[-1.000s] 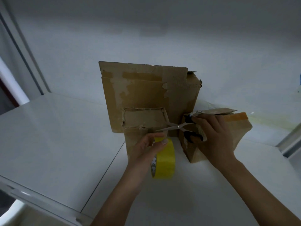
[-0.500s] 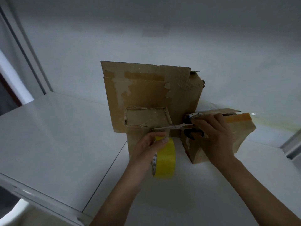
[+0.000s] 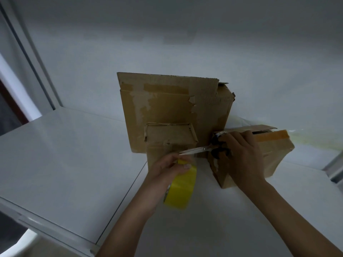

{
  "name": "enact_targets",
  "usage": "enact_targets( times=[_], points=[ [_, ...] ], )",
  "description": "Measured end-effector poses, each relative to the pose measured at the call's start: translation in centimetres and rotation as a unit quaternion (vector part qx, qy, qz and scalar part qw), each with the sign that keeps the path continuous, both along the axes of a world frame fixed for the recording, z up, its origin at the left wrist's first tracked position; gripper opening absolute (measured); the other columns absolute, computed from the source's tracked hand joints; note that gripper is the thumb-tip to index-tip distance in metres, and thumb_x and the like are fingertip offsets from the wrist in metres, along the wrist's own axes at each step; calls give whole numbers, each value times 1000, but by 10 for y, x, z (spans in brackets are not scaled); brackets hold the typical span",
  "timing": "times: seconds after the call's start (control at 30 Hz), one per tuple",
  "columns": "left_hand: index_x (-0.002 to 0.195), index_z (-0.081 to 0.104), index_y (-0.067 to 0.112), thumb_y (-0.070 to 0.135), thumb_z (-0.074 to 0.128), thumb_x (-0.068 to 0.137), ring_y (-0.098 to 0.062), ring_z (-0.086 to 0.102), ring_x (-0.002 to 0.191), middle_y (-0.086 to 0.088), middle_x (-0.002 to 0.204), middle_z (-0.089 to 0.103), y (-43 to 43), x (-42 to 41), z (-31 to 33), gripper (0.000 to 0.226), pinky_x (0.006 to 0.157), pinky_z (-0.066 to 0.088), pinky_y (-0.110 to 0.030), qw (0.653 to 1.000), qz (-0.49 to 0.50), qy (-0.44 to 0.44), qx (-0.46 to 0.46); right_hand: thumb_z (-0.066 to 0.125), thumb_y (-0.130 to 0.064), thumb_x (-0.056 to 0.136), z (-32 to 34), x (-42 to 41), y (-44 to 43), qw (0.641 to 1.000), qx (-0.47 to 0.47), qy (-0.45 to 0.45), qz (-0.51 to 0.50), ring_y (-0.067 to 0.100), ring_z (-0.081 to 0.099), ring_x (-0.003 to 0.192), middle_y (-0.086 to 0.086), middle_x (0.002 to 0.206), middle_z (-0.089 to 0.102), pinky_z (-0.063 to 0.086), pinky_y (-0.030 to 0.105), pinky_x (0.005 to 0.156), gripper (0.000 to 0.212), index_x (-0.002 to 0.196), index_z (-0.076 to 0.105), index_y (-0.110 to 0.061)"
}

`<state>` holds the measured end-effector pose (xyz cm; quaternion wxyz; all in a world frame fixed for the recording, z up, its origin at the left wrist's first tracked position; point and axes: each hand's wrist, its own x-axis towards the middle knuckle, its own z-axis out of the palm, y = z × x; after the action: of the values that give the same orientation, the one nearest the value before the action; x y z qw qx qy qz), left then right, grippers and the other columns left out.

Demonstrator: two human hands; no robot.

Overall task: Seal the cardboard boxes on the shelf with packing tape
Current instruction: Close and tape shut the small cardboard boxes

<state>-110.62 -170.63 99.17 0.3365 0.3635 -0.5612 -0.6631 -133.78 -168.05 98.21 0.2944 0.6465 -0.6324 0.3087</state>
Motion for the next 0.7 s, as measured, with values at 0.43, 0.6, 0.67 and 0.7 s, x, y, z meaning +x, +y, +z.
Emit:
enact_targets(
  times=[0.43,0.6,0.67,0.7],
  points=[
    [96,71,37,49,71,62,6,52,124,36,135,52,-7,5,-1,36,93,46,-22,977,-39,-49,-202,78,1,69,13,-27,21,987,-3,-138,-83,22,48,91,9,94,66,38,29,63,30,97,69,-8],
    [90,63,46,45,69,68,19,38,126,44,148,26,-16,-13,0,22,93,38,-19,953,-41,-98,-285,85,-5,68,-9,-24,43,978,85,-192,-11,0,49,69,-15,83,53,31,4,60,30,92,69,-10],
    [90,64,40,41,69,71,21,37,126,43,149,25,-22,-18,-9,20,93,38,-20,948,-35,-94,-303,86,-2,65,-23,-25,51,967,131,-216,11,-9,54,65,-25,73,47,35,-1,59,28,86,70,-8],
    [89,65,39,41,70,71,18,38,128,43,149,25,-25,-19,-13,18,95,38,-22,944,-32,-92,-314,86,-2,65,-29,-25,54,959,155,-235,17,-14,55,68,-27,69,46,34,-3,58,25,84,70,-10]
  ],
)
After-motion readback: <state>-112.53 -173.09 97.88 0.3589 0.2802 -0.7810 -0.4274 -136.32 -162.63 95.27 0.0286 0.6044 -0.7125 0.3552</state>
